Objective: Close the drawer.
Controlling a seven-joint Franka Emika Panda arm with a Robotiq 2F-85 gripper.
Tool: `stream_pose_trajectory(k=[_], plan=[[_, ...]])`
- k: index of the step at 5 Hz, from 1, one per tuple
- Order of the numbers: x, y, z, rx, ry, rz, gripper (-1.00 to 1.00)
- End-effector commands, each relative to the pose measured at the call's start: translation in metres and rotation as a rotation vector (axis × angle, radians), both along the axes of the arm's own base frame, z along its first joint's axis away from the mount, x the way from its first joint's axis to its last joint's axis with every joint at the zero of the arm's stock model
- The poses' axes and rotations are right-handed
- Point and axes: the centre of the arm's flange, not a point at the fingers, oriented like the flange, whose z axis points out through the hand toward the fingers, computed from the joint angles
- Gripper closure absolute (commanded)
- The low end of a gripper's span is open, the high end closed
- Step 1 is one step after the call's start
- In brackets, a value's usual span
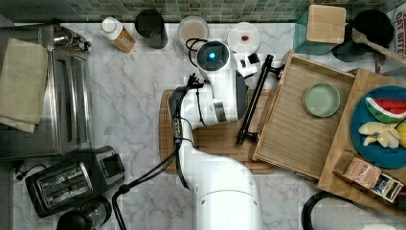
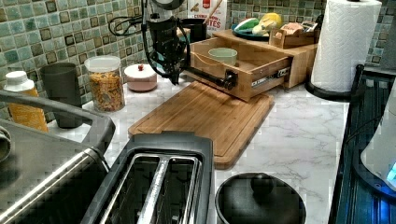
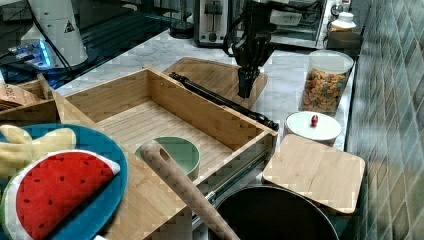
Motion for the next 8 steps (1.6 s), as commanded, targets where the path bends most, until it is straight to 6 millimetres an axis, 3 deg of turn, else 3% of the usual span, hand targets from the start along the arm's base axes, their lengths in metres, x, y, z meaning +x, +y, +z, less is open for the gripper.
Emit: stream_pose_trajectory(k=[1,3,5,6,8], plan=[[0.002,-0.049,0.032,0.02,-0.07,-0.083,1.0],[-0.022,-0.098,0.032,0.054,-0.05,-0.056,1.0],[-0.058,-0.164,0.024,0.079,-0.062,-0.058,1.0],[-0.079,-0.183,0.036,0.04,-0.059,-0.07,1.0],[-0.122,-0.265,0.041,0.016,-0.017,-0.016,1.0]])
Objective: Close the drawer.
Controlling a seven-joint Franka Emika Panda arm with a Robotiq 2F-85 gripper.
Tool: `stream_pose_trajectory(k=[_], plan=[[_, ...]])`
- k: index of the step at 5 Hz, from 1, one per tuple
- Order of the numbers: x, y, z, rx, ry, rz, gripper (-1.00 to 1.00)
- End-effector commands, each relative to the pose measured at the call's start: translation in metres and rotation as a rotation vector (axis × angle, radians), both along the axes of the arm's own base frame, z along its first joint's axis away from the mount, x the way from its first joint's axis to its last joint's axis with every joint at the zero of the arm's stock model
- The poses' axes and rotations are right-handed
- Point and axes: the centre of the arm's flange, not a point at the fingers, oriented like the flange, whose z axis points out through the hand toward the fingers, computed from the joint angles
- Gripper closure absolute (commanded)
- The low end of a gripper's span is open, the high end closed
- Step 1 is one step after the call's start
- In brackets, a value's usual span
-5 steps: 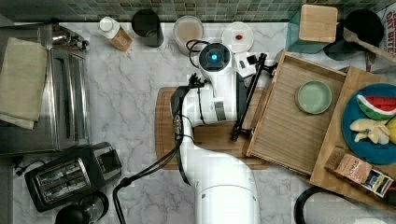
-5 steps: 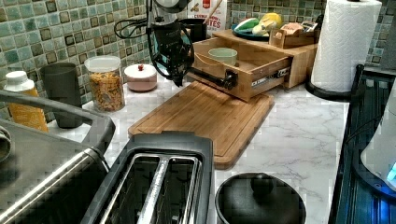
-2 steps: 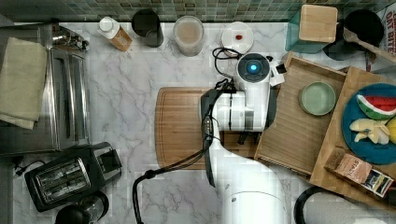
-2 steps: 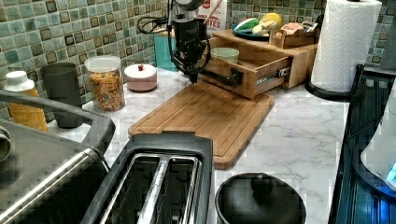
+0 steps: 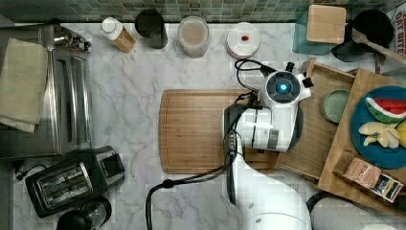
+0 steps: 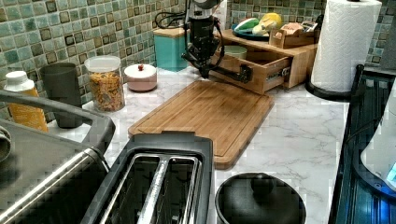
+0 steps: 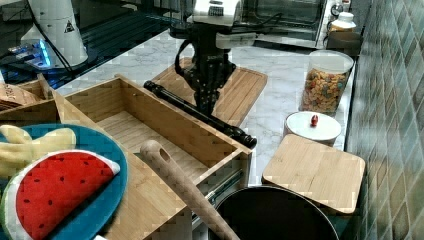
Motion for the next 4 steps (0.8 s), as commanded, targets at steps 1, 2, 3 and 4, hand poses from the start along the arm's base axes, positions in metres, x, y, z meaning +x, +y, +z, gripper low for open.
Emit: stream_pose_trajectory(k=[1,2,3,4], plan=[[-0.066,-0.174,0.044,-0.057,0.031,0.0,1.0],[-0.065,-0.23,0.037,-0.056,0.001,0.072,1.0],[-0.082,-0.269,0.04,-0.081,-0.001,0.079,1.0],[-0.086,-0.31,0.052,-0.089,0.061,-0.002,1.0]])
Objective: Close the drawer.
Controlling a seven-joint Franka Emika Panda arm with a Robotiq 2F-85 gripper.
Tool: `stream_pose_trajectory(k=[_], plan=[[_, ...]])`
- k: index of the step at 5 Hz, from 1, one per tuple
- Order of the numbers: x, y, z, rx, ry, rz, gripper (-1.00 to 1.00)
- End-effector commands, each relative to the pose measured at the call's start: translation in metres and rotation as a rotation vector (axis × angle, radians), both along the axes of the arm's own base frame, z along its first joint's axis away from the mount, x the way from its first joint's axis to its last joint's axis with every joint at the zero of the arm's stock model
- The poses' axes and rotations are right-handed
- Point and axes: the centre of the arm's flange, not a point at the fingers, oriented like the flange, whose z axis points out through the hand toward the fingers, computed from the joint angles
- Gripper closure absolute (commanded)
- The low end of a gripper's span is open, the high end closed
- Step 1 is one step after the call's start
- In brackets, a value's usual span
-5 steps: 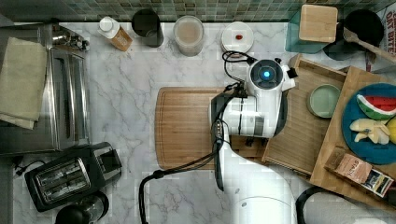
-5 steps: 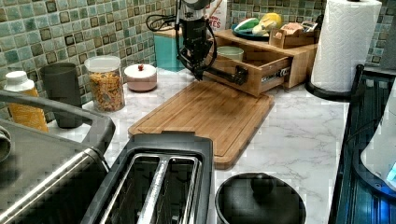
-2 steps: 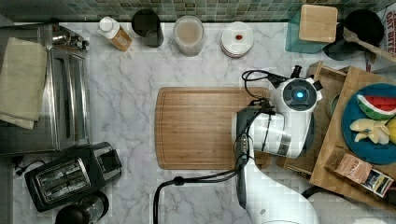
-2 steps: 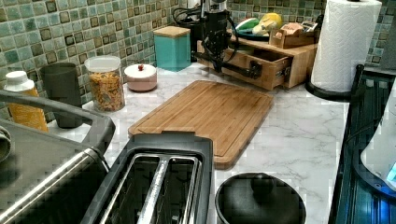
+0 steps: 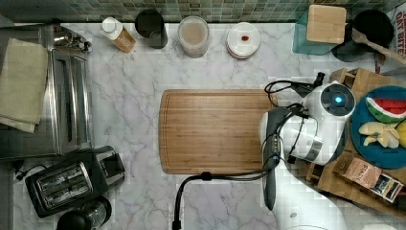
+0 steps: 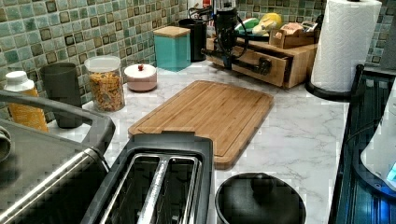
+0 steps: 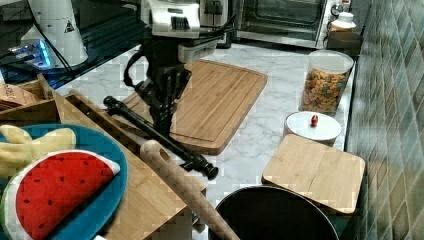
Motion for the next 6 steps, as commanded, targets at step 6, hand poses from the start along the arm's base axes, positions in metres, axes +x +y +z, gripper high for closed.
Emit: stream_pose_trajectory(k=[6], plan=[[-0.0629,-0.2259,0.0406,-0.12,-0.056,-0.329,1.0]])
